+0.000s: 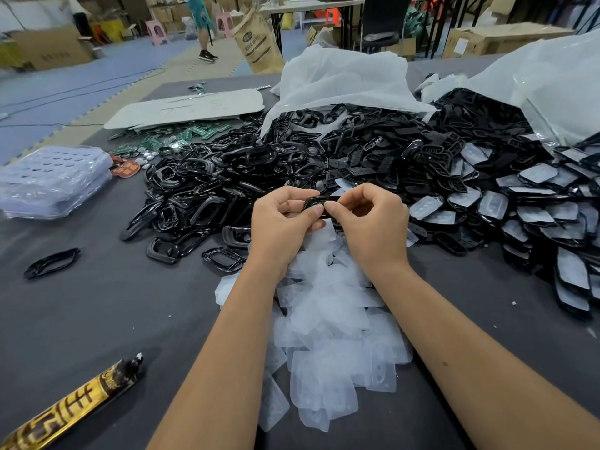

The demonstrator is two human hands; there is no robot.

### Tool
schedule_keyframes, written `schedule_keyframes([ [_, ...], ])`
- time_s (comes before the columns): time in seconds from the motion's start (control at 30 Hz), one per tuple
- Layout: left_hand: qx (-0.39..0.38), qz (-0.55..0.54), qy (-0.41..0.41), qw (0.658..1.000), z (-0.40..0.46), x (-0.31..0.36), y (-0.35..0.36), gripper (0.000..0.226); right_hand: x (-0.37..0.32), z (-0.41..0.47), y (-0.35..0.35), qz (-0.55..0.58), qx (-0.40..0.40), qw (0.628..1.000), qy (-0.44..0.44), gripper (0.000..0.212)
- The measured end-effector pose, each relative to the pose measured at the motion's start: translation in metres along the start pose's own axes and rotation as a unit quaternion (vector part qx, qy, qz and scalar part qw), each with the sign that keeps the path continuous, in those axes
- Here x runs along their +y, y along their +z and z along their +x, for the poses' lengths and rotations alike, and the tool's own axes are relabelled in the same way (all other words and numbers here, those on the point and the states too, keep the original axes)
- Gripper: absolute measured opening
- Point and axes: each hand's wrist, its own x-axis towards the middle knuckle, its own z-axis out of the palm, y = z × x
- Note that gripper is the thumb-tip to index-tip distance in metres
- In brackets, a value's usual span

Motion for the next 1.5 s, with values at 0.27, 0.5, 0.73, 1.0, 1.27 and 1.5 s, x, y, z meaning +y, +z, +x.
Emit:
schedule_keyframes([
  [0.27,-0.027,-0.075,-0.006,0.997,0.000,0.005,-0.004,0.018,0.005,0.004,0.000,0.091,-0.057,0.990,0.088,0.027],
  [0.5,-0.030,-0.075,-0.012,0.997,-0.002,0.006,-0.001,0.017,0.007,0.006,-0.004,0.186,-0.070,0.971,0.129,0.026],
  [0.73,-0.033,-0.081,-0.003,0.996,-0.002,0.007,-0.001,0.017,0.001,0.005,-0.009,0.233,-0.119,0.958,0.117,0.019],
  [1.0,-0.045,-0.156,-0.035,0.986,-0.002,0.010,0.001,0.007,0.001,0.006,-0.012,0.265,-0.131,0.947,0.128,0.021],
  [1.27,-0.056,-0.150,-0.044,0.986,-0.003,0.010,0.004,0.009,0.004,0.011,-0.015,0.294,-0.136,0.935,0.142,0.021],
  [1.5,-0.023,-0.063,0.006,0.998,-0.003,0.007,0.004,0.013,0.007,0.006,-0.010,0.190,-0.094,0.972,0.104,0.019],
])
